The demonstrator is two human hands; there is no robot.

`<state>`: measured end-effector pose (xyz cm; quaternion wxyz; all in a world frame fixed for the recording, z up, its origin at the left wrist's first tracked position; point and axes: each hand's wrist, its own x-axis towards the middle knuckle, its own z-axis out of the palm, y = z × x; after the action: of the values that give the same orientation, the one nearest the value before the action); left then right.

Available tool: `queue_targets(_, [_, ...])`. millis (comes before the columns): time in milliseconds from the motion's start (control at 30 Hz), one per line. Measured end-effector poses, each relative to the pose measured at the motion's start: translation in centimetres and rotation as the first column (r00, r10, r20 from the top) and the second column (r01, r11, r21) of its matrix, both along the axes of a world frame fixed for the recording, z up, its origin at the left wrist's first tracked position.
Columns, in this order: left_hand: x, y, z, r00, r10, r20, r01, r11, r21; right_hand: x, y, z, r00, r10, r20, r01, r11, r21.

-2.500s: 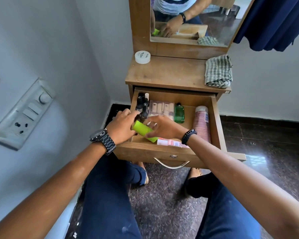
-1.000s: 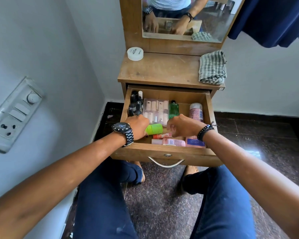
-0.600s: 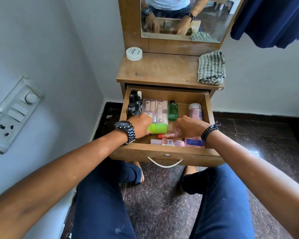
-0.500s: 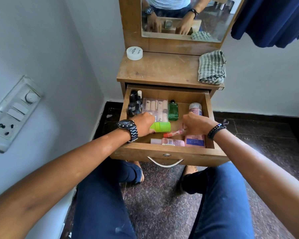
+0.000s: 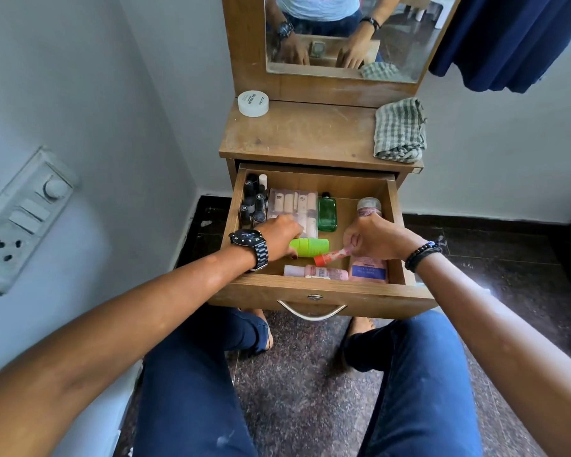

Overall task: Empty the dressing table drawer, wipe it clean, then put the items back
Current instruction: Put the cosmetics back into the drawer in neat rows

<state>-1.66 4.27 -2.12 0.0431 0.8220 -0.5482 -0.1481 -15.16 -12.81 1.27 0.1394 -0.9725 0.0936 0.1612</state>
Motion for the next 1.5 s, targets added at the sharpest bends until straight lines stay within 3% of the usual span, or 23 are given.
queue_targets(367, [0.5,1.8,1.0,0.998,-0.006,0.065,0.006,1.000,0.013,0.5,1.9,-1.5,0.998,-0.026,0.061,0.011,0.974,0.224])
queue_targets(533, [0.8,2.2,1.7,0.999,0.043,0.000,-0.043,0.999,-0.008,0.5,2.3,-1.2,0.992,-0.061,0.115,0.029,0.965,0.262])
queue_targets(733, [1.8,5.1,3.2,0.972,0.177,-0.153,-0.200,0.967,-0.158,1.7,5.1,-1.1,0.975,-0.047,0.217,-0.010,0.968,0.251])
queue_targets(933, [2.5,8.5,3.1,0.919,0.348,-0.188,-0.394,0.844,-0.365,3.9,8.6,-2.5,0.969,-0.048,0.243,-0.013,0.970,0.243])
queue_targets(1233, [2.3,9.4,2.3,0.887,0.425,-0.180,-0.461,0.832,-0.309,5.9,10.6,-3.4,0.993,0.021,0.116,-0.032,0.996,0.088])
queue_targets(1500, [2.2,9.2,1.9,0.879,0.444,-0.173,-0.476,0.831,-0.287,6.4,11.3,-2.4,0.987,0.151,0.053,-0.155,0.984,0.088])
